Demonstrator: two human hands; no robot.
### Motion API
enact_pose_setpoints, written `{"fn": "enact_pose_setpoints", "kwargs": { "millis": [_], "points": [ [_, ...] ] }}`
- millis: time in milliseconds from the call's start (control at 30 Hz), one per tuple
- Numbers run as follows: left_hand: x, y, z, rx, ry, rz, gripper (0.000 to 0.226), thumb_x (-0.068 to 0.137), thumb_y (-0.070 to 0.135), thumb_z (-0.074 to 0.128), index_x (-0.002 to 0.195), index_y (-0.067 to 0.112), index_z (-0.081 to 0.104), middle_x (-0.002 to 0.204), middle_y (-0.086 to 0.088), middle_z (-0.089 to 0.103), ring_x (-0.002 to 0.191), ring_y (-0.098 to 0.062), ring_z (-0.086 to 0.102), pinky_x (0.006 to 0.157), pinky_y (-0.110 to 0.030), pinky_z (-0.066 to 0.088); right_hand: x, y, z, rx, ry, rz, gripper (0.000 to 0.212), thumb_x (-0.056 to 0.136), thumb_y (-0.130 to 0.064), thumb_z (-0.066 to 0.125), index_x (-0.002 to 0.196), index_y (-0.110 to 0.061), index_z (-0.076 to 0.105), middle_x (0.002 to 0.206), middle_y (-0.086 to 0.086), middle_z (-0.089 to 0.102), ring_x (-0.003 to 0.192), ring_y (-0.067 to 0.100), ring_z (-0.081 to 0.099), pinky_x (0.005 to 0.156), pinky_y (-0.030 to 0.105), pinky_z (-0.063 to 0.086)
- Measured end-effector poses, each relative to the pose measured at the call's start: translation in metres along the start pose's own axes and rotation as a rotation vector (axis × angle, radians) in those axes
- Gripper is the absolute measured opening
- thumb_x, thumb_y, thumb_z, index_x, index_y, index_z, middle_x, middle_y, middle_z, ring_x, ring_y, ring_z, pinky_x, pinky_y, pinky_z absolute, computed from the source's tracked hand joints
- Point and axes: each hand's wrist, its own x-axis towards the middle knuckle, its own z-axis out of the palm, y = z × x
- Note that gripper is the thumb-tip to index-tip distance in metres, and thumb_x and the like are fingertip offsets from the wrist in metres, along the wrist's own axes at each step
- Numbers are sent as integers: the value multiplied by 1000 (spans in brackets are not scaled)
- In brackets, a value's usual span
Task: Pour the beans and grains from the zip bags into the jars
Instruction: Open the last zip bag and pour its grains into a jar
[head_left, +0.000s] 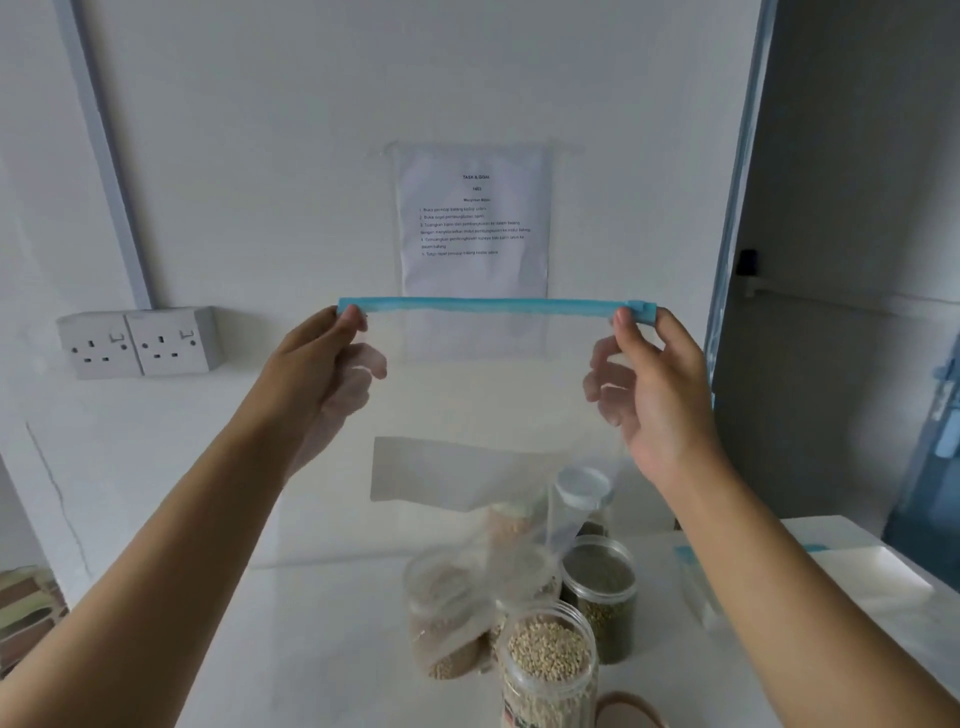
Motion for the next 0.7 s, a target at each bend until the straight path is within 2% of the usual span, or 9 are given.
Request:
{"fn": "enact_pose_setpoints", "kwargs": {
  "millis": [100,167,233,300,400,500,567,633,700],
  "points": [
    [6,-3,8,-142,-61,-69,21,108,31,44,93,21,53,52,4,41,45,-9,14,39,-15,18,1,-9,-5,35,6,81,11,103,-28,58,101,-17,57,67,4,59,45,17,52,41,21,29],
    [9,-12,14,-155,-20,-121,18,105,33,51,97,20,59,59,0,56,42,-8,27,40,-15,27,3,-9,-14,72,33,154,10,103,-25,58,96,-18,56,65,3,58,41,12,47,34,17,29],
    [6,-24,22,-136,-6,-202,24,102,39,56,109,17,64,81,-2,75,46,-10,52,47,-17,42,6,-3,-27,118,97,228,11,102,-21,59,92,-18,57,64,3,58,41,8,47,36,15,33],
    [0,-40,31,-98,-83,-257,35,100,43,54,122,18,63,107,0,78,76,-12,75,72,-21,53,8,8,-47,160,170,306,14,102,-19,59,89,-17,57,64,2,59,42,6,50,40,14,38],
    [-12,-67,41,-118,-243,-325,41,96,39,52,127,14,61,124,-9,73,107,-22,73,90,-36,56,7,24,-81,147,271,367,16,104,-19,56,88,-17,56,65,-1,60,42,3,50,40,13,38],
    [-23,-93,57,-30,-290,-357,29,103,35,48,122,18,62,119,-19,73,100,-35,73,82,-41,62,6,35,-113,217,291,426,14,104,-22,55,92,-16,57,60,-3,61,43,2,51,40,14,40],
    [-27,-105,72,-4,-268,-354,22,107,33,43,116,24,61,109,-21,75,74,-31,73,55,-32,58,4,36,-131,324,245,458,17,101,-28,59,98,-12,61,69,1,67,52,6,61,47,17,48],
    [-27,-111,90,-19,-245,-339,20,110,31,39,114,31,58,96,-19,76,58,-27,69,39,-23,44,-2,32,-149,414,146,455,28,95,-35,63,101,-9,67,88,6,74,78,16,73,66,25,58],
    [-23,-115,107,-31,-215,-319,20,111,32,35,115,34,55,87,-15,76,52,-24,67,35,-20,39,-8,28,-164,429,-2,456,38,90,-42,65,112,-11,66,114,7,74,112,26,70,88,39,51]
  ]
}}
